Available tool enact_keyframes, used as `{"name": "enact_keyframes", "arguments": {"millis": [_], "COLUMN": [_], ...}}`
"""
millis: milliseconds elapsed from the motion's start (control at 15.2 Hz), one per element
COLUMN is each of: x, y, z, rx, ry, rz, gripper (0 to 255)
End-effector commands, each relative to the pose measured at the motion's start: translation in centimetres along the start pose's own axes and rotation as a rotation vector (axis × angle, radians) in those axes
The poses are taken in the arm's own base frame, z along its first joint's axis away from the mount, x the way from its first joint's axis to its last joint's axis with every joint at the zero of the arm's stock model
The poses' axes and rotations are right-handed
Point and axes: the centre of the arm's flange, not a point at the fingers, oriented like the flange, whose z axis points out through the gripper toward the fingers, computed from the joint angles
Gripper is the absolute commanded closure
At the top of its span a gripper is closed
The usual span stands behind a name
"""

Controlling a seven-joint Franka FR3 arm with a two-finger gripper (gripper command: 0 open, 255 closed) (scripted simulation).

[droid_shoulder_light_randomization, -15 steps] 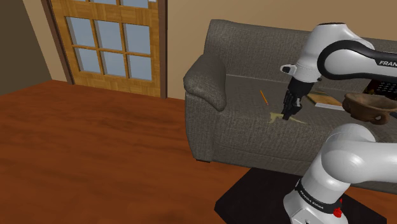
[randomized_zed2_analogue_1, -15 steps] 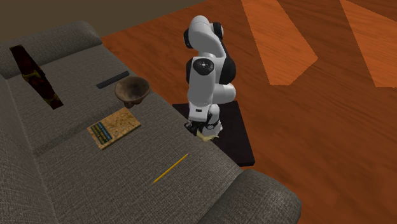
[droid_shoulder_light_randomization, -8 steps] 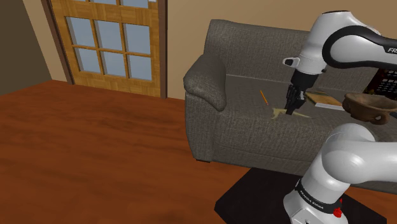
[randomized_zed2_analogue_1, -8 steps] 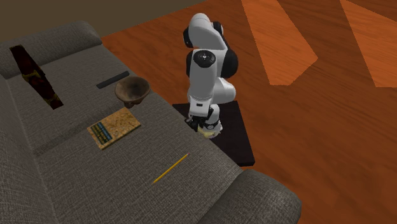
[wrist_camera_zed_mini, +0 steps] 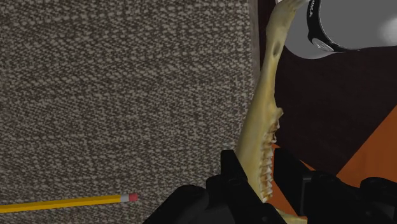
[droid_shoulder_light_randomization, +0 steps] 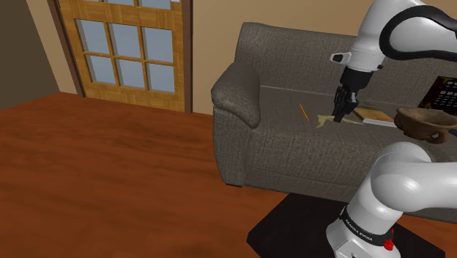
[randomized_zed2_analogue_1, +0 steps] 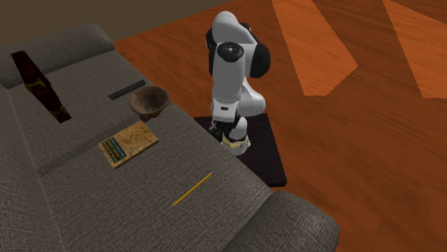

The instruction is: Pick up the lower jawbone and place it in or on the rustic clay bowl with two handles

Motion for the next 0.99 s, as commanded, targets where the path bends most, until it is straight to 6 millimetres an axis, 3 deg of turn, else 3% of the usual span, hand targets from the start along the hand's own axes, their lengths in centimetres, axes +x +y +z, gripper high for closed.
{"name": "enact_keyframes", "arguments": {"millis": [0, 924], "x": [0.1, 0.1], "y": [0.2, 0.7], "z": [-1.2, -8.5], "rx": [0.000, 0.000], "ry": [0.000, 0.000], "rz": [0.000, 0.000], "gripper": [255, 255]}}
